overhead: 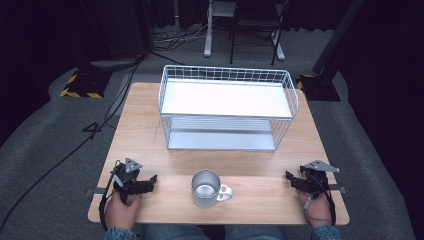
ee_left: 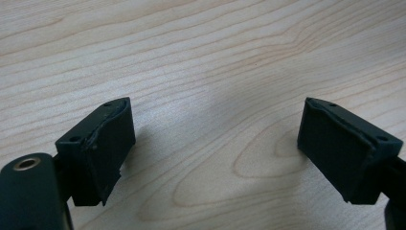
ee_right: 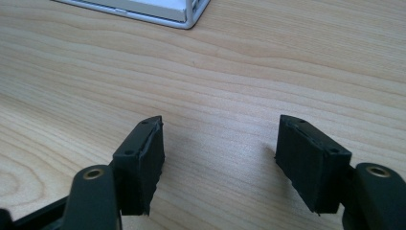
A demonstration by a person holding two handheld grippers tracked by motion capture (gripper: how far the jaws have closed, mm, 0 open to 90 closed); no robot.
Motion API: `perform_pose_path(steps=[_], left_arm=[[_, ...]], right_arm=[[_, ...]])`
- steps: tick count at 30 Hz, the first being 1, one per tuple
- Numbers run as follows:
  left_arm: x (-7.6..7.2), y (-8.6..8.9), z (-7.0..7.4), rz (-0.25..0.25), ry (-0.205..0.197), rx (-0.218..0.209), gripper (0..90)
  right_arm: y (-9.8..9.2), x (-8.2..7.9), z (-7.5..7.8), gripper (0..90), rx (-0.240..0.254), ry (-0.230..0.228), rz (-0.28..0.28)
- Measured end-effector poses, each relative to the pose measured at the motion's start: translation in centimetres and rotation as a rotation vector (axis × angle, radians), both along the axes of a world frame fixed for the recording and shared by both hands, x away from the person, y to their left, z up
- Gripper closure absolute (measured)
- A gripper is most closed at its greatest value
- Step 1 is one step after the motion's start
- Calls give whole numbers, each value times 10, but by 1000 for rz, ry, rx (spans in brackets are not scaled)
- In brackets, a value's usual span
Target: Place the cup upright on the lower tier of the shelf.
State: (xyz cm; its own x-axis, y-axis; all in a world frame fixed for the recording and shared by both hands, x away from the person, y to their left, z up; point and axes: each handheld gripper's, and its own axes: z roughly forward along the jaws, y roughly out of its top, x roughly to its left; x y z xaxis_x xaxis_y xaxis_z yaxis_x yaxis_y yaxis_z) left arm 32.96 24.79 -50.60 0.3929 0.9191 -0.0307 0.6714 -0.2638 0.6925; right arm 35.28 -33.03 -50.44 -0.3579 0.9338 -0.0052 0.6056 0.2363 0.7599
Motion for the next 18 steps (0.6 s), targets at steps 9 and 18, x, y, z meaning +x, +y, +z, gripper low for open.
perform_pose_path(steps=[9, 18], left_arm=[[-2, 0, 0, -6, 0, 4, 130], [-3, -1, 0, -20, -2, 8, 126]], right_arm=[[0, 0, 0, 337, 1, 1, 0], [0, 0, 0, 340, 1, 1, 4]])
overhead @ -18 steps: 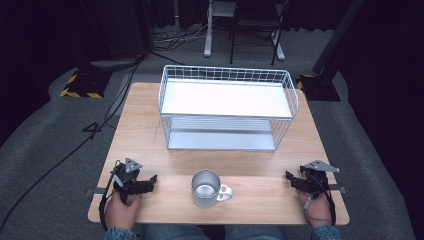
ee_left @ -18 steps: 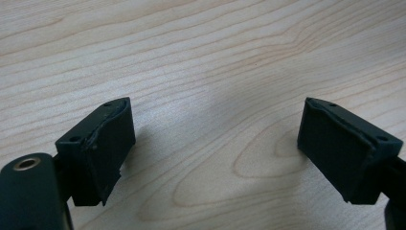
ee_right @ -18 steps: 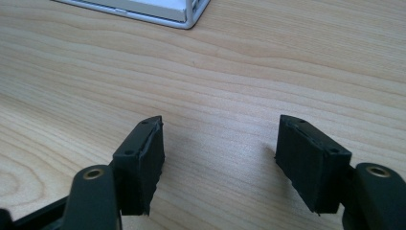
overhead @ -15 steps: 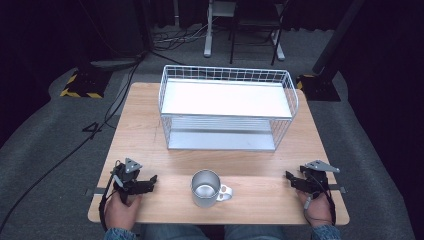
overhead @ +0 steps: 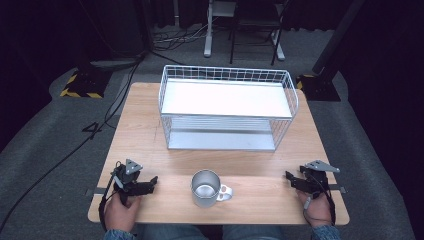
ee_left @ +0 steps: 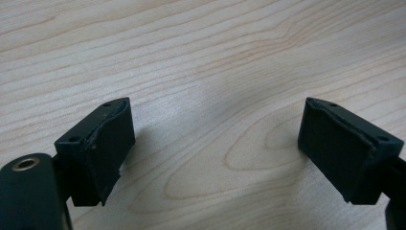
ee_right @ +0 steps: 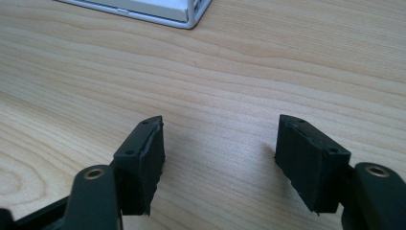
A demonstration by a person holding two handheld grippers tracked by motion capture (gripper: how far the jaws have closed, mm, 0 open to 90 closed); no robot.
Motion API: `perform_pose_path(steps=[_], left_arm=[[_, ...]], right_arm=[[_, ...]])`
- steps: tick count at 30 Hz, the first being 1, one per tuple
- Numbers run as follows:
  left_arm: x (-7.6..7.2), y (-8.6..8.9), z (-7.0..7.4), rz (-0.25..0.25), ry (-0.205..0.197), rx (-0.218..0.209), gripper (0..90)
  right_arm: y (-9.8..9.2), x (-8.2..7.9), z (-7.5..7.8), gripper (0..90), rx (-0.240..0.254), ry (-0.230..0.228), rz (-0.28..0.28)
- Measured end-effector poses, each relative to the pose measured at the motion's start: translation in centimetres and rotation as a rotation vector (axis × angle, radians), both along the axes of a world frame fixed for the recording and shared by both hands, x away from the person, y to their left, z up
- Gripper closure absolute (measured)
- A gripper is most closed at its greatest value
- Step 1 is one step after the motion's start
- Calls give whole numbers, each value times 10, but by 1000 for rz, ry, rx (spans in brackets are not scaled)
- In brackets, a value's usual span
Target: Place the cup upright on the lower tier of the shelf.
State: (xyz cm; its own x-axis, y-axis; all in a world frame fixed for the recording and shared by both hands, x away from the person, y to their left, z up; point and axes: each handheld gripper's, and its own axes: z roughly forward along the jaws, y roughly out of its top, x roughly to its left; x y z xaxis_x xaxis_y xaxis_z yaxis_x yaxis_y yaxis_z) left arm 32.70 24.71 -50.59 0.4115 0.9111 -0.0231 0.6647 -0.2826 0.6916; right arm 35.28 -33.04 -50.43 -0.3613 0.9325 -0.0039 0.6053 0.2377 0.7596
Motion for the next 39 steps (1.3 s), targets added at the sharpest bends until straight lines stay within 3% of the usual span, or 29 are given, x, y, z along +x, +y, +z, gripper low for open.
perform_pose_path(steps=[9, 13, 19, 32, 39], left_arm=[[1, -1, 0, 10, 1, -7, 126], [2, -1, 0, 11, 0, -4, 127], [2, -1, 0, 12, 0, -4, 127], [2, -1, 0, 11, 0, -3, 127], [2, -1, 0, 12, 0, -3, 127]], right_arm=[[-3, -4, 0, 356, 3, -12, -3], [-4, -8, 5, 346, 43, -20, 3], [2, -14, 18, 343, 61, -36, 53], [8, -31, 51, 348, 123, -85, 97], [25, -41, 69, 348, 146, -109, 179]])
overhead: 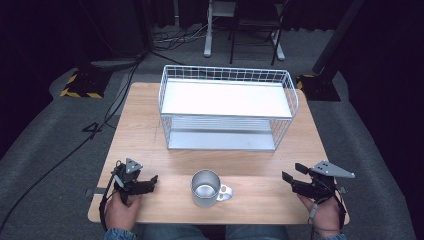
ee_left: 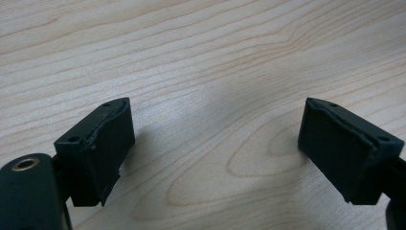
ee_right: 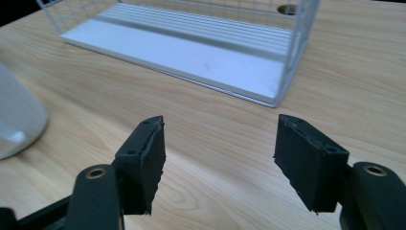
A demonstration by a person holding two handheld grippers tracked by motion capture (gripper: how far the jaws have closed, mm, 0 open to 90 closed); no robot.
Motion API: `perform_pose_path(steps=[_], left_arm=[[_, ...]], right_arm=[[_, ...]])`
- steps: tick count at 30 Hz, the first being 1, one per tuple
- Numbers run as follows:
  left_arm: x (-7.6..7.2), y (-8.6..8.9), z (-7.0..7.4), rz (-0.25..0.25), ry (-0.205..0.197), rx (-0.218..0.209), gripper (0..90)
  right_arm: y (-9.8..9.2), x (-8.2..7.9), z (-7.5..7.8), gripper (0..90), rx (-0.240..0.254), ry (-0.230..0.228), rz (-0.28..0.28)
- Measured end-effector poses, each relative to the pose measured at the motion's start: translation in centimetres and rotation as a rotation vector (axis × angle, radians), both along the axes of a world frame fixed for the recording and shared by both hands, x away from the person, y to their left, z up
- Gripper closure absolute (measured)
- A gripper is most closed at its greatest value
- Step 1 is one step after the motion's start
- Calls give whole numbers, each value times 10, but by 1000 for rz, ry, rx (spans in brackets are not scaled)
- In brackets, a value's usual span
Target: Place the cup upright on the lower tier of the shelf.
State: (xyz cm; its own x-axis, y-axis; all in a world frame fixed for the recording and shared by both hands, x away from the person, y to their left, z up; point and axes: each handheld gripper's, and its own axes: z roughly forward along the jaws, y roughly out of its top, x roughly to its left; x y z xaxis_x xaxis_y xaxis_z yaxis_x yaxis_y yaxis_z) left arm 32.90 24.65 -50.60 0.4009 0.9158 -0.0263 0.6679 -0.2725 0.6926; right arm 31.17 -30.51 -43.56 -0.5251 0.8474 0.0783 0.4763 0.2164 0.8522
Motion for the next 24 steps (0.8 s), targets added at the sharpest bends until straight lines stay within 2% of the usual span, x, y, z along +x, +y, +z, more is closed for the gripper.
perform_pose_path(steps=[1, 5, 6, 11, 16, 24], left_arm=[[0, 0, 0, -1, 0, 0, 127], [0, 0, 0, 0, 0, 0, 127], [0, 0, 0, 0, 0, 0, 126], [0, 0, 0, 0, 0, 0, 127], [0, 0, 0, 0, 0, 0, 126], [0, 0, 0, 0, 0, 0, 126]], right_arm=[[7, -3, 4, 348, 7, -1, 29], [16, -7, 10, 349, 8, -15, 79], [25, -10, 15, 349, 8, -23, 119], [42, -16, 23, 348, 15, -32, 210], [56, -18, 21, 345, 12, -16, 272], [77, -24, 23, 339, 4, -22, 359]])
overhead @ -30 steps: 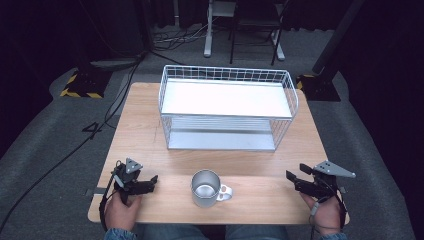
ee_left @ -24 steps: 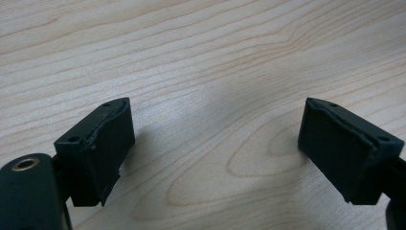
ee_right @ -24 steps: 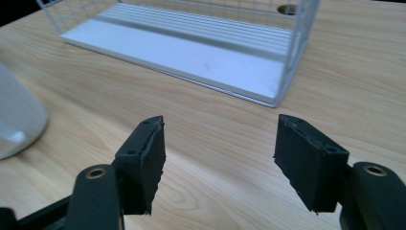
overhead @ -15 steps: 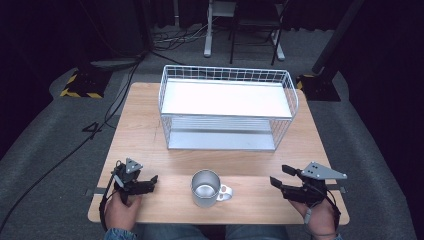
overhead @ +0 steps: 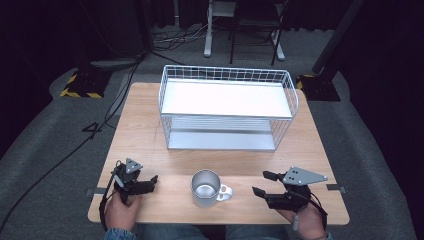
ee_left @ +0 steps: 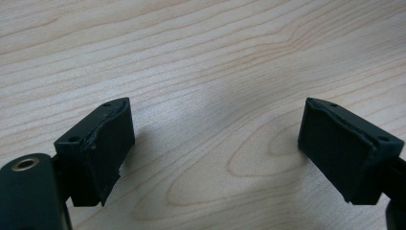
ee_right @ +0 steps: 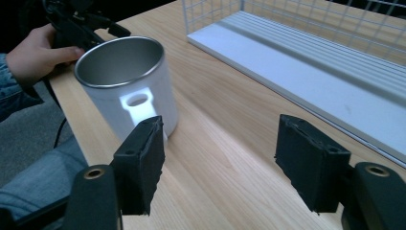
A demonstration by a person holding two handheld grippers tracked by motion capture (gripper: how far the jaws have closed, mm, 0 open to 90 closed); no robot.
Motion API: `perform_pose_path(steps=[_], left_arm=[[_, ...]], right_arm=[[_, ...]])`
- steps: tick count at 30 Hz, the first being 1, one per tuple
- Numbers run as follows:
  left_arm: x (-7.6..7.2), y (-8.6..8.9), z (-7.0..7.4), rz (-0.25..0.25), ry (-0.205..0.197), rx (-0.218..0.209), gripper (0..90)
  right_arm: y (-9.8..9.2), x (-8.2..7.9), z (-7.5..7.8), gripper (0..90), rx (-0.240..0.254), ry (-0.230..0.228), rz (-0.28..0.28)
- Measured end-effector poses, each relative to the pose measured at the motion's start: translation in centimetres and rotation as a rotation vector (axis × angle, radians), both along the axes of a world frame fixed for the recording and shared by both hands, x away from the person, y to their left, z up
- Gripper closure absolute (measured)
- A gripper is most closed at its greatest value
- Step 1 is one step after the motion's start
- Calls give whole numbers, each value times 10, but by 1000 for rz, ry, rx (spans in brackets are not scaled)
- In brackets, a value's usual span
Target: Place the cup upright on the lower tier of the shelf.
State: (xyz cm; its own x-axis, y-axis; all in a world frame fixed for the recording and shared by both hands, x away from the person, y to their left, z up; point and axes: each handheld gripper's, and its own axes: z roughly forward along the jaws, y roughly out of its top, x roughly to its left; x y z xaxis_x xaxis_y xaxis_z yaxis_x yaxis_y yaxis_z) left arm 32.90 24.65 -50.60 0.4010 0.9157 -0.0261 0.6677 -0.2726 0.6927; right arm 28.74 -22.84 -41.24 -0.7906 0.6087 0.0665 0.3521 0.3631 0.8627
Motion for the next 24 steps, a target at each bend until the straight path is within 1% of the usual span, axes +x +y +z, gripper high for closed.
perform_pose_path(steps=[5, 6, 7, 14, 17, 19, 20, 24], left_arm=[[0, 0, 0, -1, 0, 0, 127], [0, 0, 0, -1, 0, 0, 127], [0, 0, 0, 0, 0, 0, 127], [0, 0, 0, 0, 0, 0, 127], [0, 0, 0, 0, 0, 0, 127], [0, 0, 0, 0, 0, 0, 126], [0, 0, 0, 0, 0, 0, 127], [0, 0, 0, 0, 0, 0, 127]], right_arm=[[13, -1, -2, 337, -3, 3, 43], [13, -1, -2, 337, -3, 3, 43], [19, -1, -3, 335, -8, 8, 63], [35, 2, -7, 332, -13, 16, 112], [44, 3, -10, 332, -21, 24, 138], [46, 3, -12, 331, -21, 27, 143], [51, 4, -15, 332, -25, 37, 157], [57, 5, -20, 332, -29, 46, 173]])
